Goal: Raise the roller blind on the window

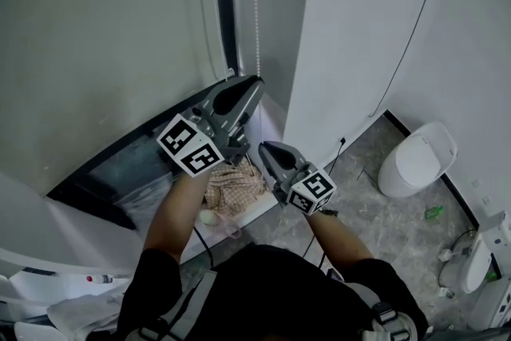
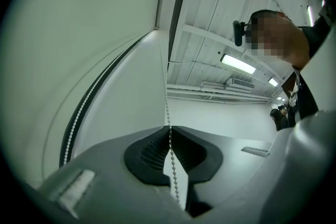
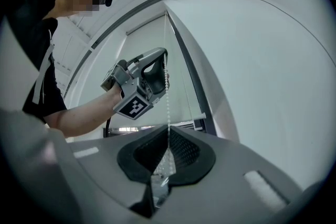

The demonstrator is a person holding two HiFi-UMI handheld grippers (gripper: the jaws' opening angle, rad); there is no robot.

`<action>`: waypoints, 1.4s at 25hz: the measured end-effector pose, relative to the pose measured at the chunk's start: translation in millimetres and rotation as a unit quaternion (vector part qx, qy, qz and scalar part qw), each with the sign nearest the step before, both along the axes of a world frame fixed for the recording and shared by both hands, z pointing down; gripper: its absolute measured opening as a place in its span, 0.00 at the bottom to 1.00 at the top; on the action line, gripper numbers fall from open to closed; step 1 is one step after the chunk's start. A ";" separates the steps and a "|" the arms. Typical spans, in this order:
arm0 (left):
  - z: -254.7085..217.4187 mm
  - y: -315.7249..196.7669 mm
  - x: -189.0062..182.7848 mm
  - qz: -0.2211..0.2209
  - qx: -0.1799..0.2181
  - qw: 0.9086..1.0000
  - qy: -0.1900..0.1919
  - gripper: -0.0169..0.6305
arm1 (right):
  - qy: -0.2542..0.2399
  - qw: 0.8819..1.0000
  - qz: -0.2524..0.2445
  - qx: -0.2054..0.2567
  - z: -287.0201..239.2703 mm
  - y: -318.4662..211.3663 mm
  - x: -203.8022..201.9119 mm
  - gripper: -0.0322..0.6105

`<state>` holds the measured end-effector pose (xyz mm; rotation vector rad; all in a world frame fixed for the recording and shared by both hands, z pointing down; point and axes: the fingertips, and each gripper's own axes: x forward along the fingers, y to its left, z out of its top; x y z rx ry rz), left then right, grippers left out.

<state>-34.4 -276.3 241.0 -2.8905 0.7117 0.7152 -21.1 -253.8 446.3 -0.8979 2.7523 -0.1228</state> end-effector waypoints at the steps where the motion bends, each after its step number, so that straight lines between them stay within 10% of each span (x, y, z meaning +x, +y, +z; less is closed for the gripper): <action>1: 7.7 -3.0 0.4 -0.006 -0.004 1.000 -0.009 0.04 | 0.008 1.000 0.000 -0.007 7.8 -1.1 -0.8 0.07; 10: 122.5 -6.7 -5.2 -0.032 -0.088 0.995 -0.035 0.05 | 0.122 0.983 -0.024 -0.133 117.8 5.0 -9.1 0.08; 21: 121.9 -5.8 -20.0 -0.055 -0.080 0.995 -0.036 0.05 | -0.017 0.996 -0.014 0.092 -107.5 -6.0 -2.7 0.22; 35: 118.9 5.8 -20.4 -0.052 -0.075 0.995 -0.036 0.05 | -0.106 0.982 -0.020 0.155 -254.2 -34.2 -37.3 0.15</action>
